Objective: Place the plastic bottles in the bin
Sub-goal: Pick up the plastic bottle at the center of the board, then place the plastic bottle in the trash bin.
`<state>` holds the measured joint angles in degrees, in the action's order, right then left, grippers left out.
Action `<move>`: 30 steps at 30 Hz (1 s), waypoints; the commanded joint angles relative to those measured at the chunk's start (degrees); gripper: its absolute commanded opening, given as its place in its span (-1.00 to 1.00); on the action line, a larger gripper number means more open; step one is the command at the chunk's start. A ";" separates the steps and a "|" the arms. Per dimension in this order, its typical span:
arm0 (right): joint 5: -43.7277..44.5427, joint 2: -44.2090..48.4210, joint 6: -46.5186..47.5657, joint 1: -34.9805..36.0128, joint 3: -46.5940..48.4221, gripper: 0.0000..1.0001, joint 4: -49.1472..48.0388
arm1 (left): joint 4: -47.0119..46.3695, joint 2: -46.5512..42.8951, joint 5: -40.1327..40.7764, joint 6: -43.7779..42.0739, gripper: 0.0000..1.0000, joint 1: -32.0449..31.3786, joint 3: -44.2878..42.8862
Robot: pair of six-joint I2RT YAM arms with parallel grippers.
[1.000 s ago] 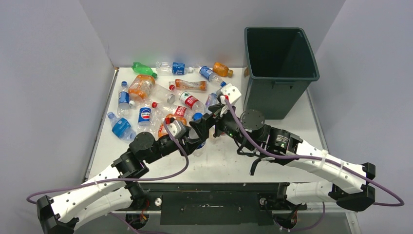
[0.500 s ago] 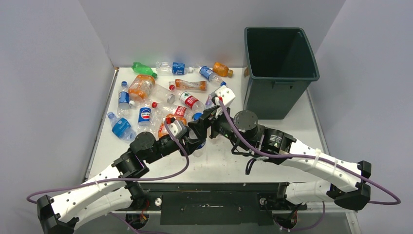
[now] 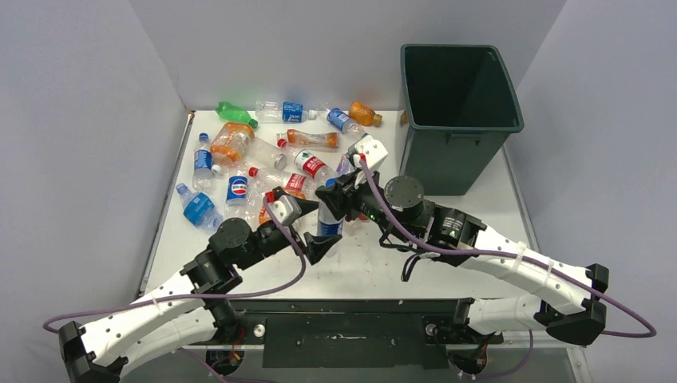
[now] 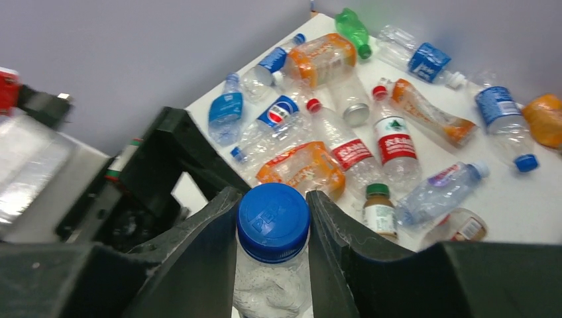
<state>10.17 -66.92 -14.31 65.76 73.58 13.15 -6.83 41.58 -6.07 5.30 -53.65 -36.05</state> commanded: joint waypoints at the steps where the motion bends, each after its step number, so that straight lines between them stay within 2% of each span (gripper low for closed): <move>1: 8.19 0.35 5.55 -1.51 8.34 -0.89 4.52 | -8.45 -4.78 3.45 1.74 0.92 -0.49 0.15; 4: 18.21 1.04 11.59 -2.14 13.36 -0.89 4.99 | -10.49 -7.82 8.87 1.91 0.92 -0.49 2.18; 6: 27.08 3.12 16.26 -2.60 13.10 -0.89 -1.90 | -10.82 -9.16 12.24 1.72 0.92 -0.49 2.70; 8: 32.30 5.50 20.91 -3.58 11.46 -0.89 -10.31 | -10.84 -10.06 15.00 1.01 0.92 -0.49 3.06; 15: 38.47 6.87 30.79 -8.03 8.75 -0.89 -35.33 | -12.39 -11.67 18.54 0.08 0.92 -0.49 4.49; 21: 43.98 -0.08 44.17 -14.29 9.87 -0.89 -55.16 | -11.85 -11.94 20.21 0.29 0.92 -0.55 4.22; 23: 45.31 -3.31 41.92 -19.85 11.80 -0.89 -54.90 | -11.05 -12.34 23.53 0.41 0.92 -0.50 4.00; 25: 44.59 -5.94 34.46 -26.24 14.60 -0.89 -46.74 | -10.16 -12.77 27.68 0.34 0.92 -0.48 3.80; 30: 44.54 -12.05 19.84 -38.89 16.36 -0.89 -36.79 | -7.93 -13.37 35.36 0.26 0.92 -0.49 2.97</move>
<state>53.36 -76.73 17.15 33.80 87.53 -30.85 -15.38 28.88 21.41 6.13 -53.93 -31.31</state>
